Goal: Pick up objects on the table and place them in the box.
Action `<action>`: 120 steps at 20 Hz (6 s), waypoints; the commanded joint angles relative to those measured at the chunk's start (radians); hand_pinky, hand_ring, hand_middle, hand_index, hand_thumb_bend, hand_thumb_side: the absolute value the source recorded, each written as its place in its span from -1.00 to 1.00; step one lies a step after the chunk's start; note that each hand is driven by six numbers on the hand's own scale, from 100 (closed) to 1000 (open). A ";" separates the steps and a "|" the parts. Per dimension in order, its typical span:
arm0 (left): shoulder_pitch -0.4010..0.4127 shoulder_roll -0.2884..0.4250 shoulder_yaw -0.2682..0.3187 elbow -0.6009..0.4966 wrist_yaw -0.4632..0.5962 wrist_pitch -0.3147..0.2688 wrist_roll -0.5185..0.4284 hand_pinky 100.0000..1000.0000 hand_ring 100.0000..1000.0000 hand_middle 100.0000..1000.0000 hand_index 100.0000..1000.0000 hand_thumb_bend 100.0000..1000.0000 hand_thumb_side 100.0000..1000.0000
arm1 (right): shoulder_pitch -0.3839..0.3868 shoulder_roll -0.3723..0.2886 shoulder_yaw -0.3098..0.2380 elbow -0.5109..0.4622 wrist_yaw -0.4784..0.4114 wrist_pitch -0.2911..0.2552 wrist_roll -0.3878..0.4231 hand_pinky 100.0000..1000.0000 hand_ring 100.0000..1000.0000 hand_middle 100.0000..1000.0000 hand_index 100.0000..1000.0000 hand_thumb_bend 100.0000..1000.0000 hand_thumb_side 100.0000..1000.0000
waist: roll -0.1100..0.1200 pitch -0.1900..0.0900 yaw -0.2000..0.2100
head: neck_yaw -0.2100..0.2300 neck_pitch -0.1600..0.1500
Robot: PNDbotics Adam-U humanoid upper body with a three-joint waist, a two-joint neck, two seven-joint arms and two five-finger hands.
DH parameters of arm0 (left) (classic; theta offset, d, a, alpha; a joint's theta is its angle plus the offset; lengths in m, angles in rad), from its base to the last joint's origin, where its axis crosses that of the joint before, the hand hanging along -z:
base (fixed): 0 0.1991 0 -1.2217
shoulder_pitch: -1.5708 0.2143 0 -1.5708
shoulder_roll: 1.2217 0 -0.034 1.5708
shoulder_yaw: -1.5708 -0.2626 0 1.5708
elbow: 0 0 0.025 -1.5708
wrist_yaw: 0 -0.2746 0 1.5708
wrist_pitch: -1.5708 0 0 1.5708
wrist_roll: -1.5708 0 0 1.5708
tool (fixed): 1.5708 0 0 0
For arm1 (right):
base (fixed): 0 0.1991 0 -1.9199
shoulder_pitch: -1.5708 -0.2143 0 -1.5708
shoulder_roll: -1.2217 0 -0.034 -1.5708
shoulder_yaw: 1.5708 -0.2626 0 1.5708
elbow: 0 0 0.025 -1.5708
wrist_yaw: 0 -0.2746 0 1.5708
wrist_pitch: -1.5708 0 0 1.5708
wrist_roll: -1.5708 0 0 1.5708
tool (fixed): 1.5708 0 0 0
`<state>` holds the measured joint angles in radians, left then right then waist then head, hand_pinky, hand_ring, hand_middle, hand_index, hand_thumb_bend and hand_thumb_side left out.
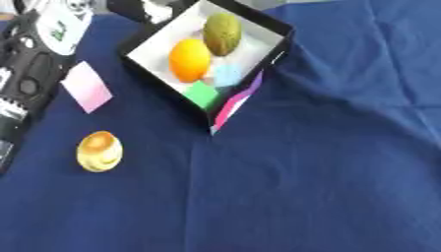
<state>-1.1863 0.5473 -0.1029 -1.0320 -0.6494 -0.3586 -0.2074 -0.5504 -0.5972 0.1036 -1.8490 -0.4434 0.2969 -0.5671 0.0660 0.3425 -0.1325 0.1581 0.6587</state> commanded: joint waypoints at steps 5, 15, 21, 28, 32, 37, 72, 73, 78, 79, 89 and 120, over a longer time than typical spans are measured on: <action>0.092 0.270 -0.006 -0.194 0.231 0.032 -0.161 0.65 0.66 0.59 0.76 -0.39 -0.29 | 0.023 -0.062 -0.026 -0.008 0.009 -0.001 -0.017 0.48 0.46 0.30 0.55 -0.69 -0.21 | -0.004 -0.046 0.026 | -0.059 0.010; 0.297 0.472 -0.050 -0.301 0.377 0.048 -0.329 0.66 0.70 0.62 0.77 -0.32 -0.26 | 0.030 -0.074 -0.027 -0.009 0.010 0.002 -0.018 0.48 0.46 0.30 0.55 -0.69 -0.21 | -0.011 -0.050 0.048 | -0.064 0.006; 0.391 0.533 -0.080 -0.382 0.444 0.006 -0.471 0.66 0.71 0.60 0.69 0.12 -0.61 | 0.023 -0.075 -0.022 -0.011 0.010 0.005 -0.014 0.48 0.46 0.30 0.55 -0.70 -0.21 | -0.013 -0.049 0.049 | -0.060 -0.002; 0.375 0.518 -0.114 -0.392 0.416 -0.024 -0.520 0.64 0.71 0.58 0.64 0.26 -0.86 | 0.019 -0.073 -0.016 -0.012 0.010 0.009 -0.009 0.48 0.46 0.30 0.55 -0.70 -0.20 | -0.020 -0.049 0.046 | -0.051 -0.011; 0.340 0.488 -0.153 -0.364 0.380 -0.054 -0.523 0.64 0.71 0.58 0.63 0.27 -0.99 | 0.018 -0.070 -0.014 -0.012 0.010 0.011 -0.007 0.48 0.46 0.30 0.54 -0.70 -0.20 | -0.021 -0.048 0.044 | -0.045 -0.013; 0.300 0.450 -0.190 -0.326 0.313 -0.095 -0.514 0.64 0.70 0.58 0.60 0.18 -1.00 | 0.017 -0.067 -0.010 -0.012 0.010 0.013 -0.004 0.48 0.46 0.29 0.54 -0.70 -0.20 | -0.020 -0.047 0.041 | -0.041 -0.015; 0.217 0.285 -0.184 -0.011 -0.035 -0.291 -0.406 0.67 0.78 0.68 0.56 0.30 -1.00 | 0.016 -0.044 -0.003 -0.006 0.014 0.015 -0.005 0.48 0.46 0.29 0.53 -0.71 -0.15 | -0.014 -0.022 0.013 | -0.005 -0.047; 0.215 0.280 -0.181 -0.002 -0.040 -0.294 -0.399 0.66 0.76 0.63 0.54 0.31 -1.00 | 0.017 -0.044 -0.003 -0.006 0.015 0.016 -0.005 0.48 0.46 0.29 0.53 -0.71 -0.15 | -0.014 -0.021 0.012 | -0.004 -0.048; 0.210 0.267 -0.173 0.019 -0.046 -0.307 -0.352 0.60 0.63 0.35 0.42 0.30 -1.00 | 0.019 -0.042 -0.003 -0.004 0.016 0.017 -0.006 0.48 0.46 0.29 0.53 -0.72 -0.14 | -0.015 -0.019 0.013 | -0.002 -0.048; 0.209 0.265 -0.172 0.021 -0.045 -0.308 -0.342 0.56 0.56 0.22 0.32 0.29 -1.00 | 0.019 -0.041 -0.002 -0.004 0.016 0.017 -0.005 0.48 0.47 0.29 0.53 -0.72 -0.14 | -0.016 -0.019 0.013 | -0.002 -0.048; 0.131 0.300 -0.141 -0.139 0.070 -0.246 -0.338 0.41 0.14 -0.18 -0.10 0.24 -1.00 | 0.023 -0.054 -0.006 -0.012 0.015 0.015 -0.004 0.48 0.47 0.29 0.53 -0.70 -0.17 | -0.015 -0.032 0.017 | -0.006 -0.032; 0.002 0.035 -0.019 -0.003 -0.139 -0.081 0.012 0.63 0.63 0.58 0.72 -0.04 -0.98 | -0.026 -0.024 0.003 -0.011 0.024 0.010 0.008 0.48 0.47 0.30 0.53 -0.68 -0.23 | -0.014 -0.056 0.000 | -0.015 -0.015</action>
<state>-1.1682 0.5248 -0.1271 -0.9875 -0.8433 -0.4480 -0.1885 -0.5675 -0.5878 0.1220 -1.8436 -0.4266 0.3097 -0.5537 0.0590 0.3324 -0.1312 0.1539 0.6386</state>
